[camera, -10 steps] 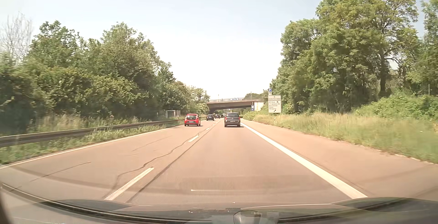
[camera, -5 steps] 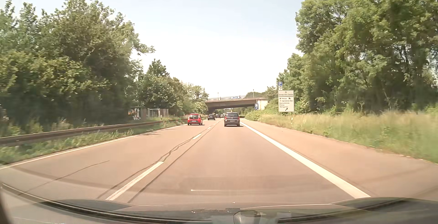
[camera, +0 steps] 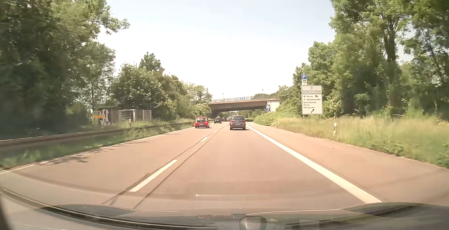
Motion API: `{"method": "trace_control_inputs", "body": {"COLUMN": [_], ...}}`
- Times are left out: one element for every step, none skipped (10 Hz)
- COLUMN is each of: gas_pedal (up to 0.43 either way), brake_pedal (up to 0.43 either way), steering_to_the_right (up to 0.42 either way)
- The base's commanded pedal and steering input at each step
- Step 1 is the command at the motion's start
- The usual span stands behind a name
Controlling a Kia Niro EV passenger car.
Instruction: Follow the waypoints while adhering to traffic rules and regulations
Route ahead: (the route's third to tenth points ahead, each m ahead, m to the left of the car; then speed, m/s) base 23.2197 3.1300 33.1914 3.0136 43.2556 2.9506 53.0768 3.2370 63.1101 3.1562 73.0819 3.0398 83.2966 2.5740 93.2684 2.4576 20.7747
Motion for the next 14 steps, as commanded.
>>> {"method": "trace_control_inputs", "body": {"gas_pedal": [0.177, 0.177, 0.189, 0.189, 0.189, 0.189, 0.189, 0.189, 0.189, 0.189, 0.189, 0.189, 0.189, 0.189], "brake_pedal": [0.0, 0.0, 0.0, 0.0, 0.0, 0.0, 0.0, 0.0, 0.0, 0.0, 0.0, 0.0, 0.0, 0.0], "steering_to_the_right": [-0.001, -0.001, -0.001, 0.0, 0.0, 0.0, 0.0, 0.0, 0.0, 0.0, 0.0, 0.0, 0.0, 0.0]}}
